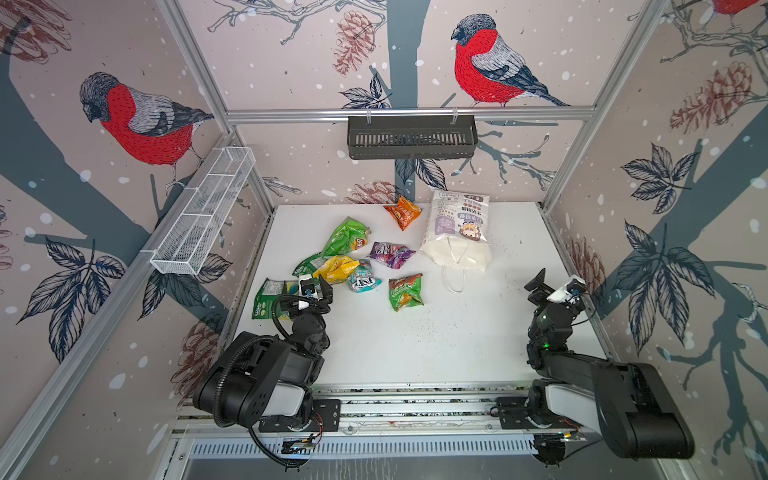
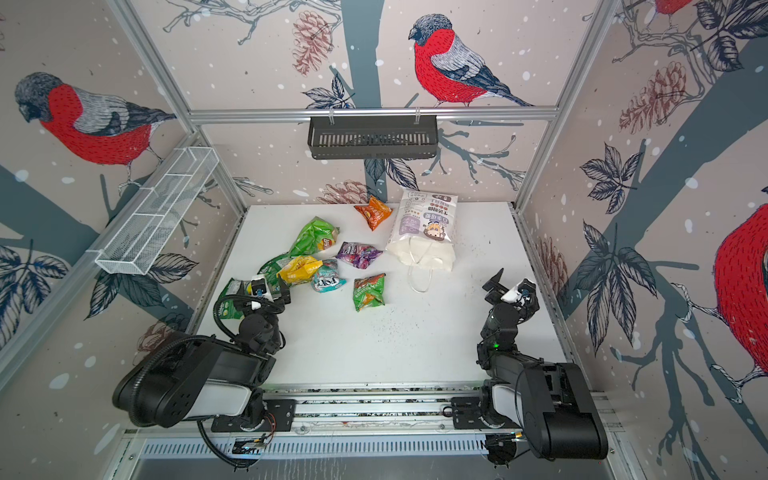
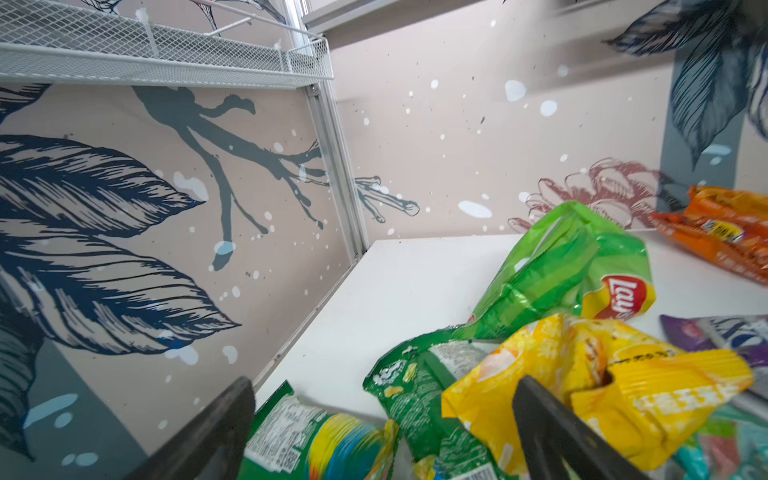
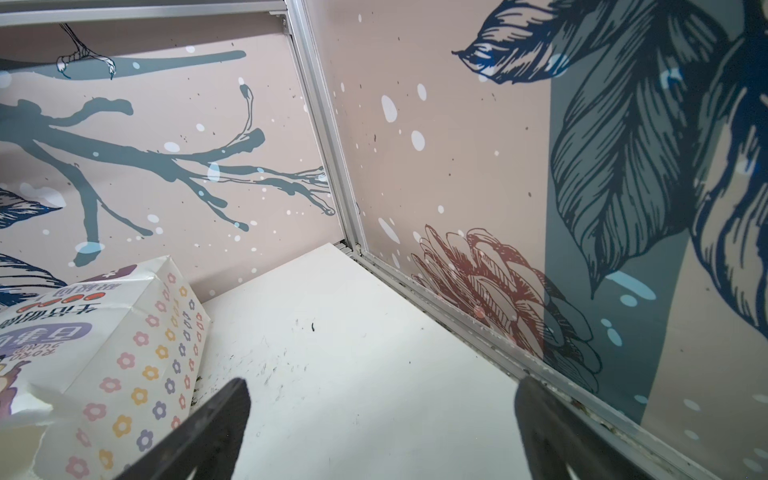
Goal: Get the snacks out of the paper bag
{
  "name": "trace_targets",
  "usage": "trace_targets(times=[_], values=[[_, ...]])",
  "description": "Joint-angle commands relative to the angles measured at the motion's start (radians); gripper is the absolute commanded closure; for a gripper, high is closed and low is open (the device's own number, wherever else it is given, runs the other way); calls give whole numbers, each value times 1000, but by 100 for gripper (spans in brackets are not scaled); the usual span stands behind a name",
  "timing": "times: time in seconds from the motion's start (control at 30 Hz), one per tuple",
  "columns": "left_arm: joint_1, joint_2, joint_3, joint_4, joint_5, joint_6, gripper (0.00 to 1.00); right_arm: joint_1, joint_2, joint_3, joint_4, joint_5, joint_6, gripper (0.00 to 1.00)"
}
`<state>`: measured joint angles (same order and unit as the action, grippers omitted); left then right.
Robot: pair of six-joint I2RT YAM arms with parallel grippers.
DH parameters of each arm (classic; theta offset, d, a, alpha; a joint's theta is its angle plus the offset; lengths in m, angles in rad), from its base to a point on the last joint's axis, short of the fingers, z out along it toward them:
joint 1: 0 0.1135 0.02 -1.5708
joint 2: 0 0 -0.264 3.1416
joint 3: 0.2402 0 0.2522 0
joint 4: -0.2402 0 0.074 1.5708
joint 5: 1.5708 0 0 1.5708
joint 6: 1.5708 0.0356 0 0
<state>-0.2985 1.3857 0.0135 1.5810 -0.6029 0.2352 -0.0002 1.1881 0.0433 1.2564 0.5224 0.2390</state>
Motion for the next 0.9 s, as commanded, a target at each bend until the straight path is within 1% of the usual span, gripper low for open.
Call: trace_targets(times=[0.0,0.07,0.13,0.2,0.23,0.3,0.33,0.47,0.53,0.6,0.7,0.73,0.8,0.87], values=[[5,-4,0,111,52,-22,3,-7,1,-5,29,-18,29,0],[6,-5,5,98,61,-21,3,-16,2,-3,25,-35,34,0],[12,-9,25,27,92,-33,3,-33,11,5,11,-65,40,0],[51,23,59,-49,163,-68,3,-54,31,22,-4,-120,44,0],[68,64,71,-36,165,-83,3,-63,46,28,1,-138,46,0],[78,123,79,11,126,-103,3,-78,61,31,16,-180,44,0],[84,137,77,22,134,-110,3,-80,86,30,30,-195,39,0],[114,161,92,3,147,-147,3,-80,107,22,76,-260,6,0],[128,174,98,-4,126,-177,3,-63,118,28,86,-295,-34,0],[133,213,119,3,88,-187,3,-4,129,43,85,-271,-102,0],[137,203,148,-75,100,-197,3,78,166,90,49,-199,-178,0],[139,211,153,-68,100,-193,3,86,186,97,53,-179,-181,0],[144,202,167,-112,107,-204,3,86,215,93,97,-158,-173,0],[159,200,184,-146,119,-219,3,79,226,93,100,-154,-161,0]])
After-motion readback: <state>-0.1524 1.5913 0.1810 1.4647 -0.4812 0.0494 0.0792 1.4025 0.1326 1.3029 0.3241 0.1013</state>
